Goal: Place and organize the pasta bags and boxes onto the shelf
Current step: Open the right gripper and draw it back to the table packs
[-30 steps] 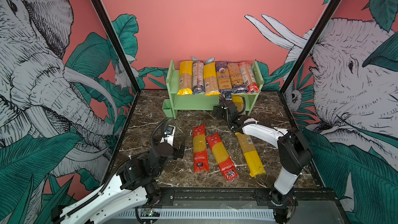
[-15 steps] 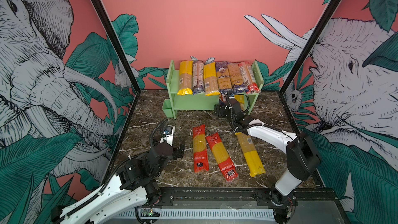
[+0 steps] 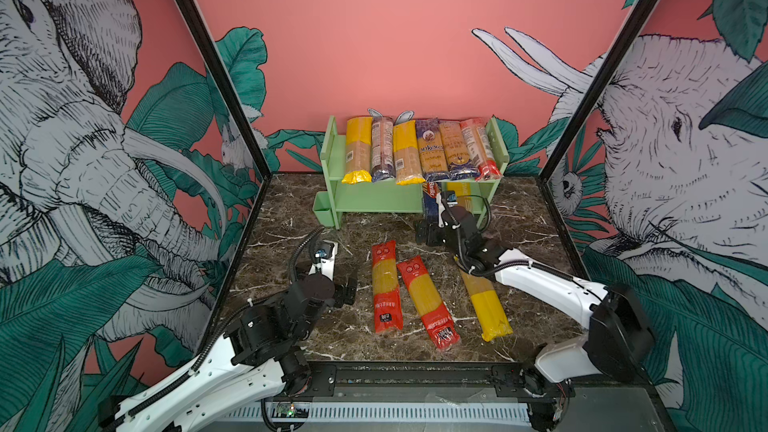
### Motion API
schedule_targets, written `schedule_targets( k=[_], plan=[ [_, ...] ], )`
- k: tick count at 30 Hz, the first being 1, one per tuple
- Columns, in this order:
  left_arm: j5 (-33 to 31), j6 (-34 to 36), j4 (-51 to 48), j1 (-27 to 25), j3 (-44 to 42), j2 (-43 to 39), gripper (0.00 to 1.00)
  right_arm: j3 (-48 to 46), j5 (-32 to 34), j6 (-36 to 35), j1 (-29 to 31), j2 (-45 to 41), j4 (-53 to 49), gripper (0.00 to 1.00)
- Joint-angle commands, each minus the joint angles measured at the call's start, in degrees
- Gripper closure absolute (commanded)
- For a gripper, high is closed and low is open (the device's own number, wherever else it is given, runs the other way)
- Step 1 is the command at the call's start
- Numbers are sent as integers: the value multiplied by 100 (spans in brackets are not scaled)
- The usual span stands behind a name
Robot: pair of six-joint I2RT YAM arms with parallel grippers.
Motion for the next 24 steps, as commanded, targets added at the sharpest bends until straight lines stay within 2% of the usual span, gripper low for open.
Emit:
schedule_targets(
  k=[1,7,12,16,20,24],
  plan=[
    [110,-33,60,-16,205,308,0,-411,-78,-200,298,-678,-384,1],
    [567,-166,645,-17,93,738,1,-1364,168,-176,894,-1781,-1259,1],
    [1008,-335,1044,-30,5,1421,0,-2281,646,439,1609,-2771,-1840,1],
    [1188,-423,1457,-42,-147,1543,0,-2961,820,1020,2195,-3240,-1770,1],
    [1176,-439,1447,-43,-63,1572,1,-3344,1193,1329,2904,-3189,-1668,1],
    [1160,-440,1239,-43,99,1570,1,-3461,1565,1374,3670,-2531,-1235,1]
  ],
)
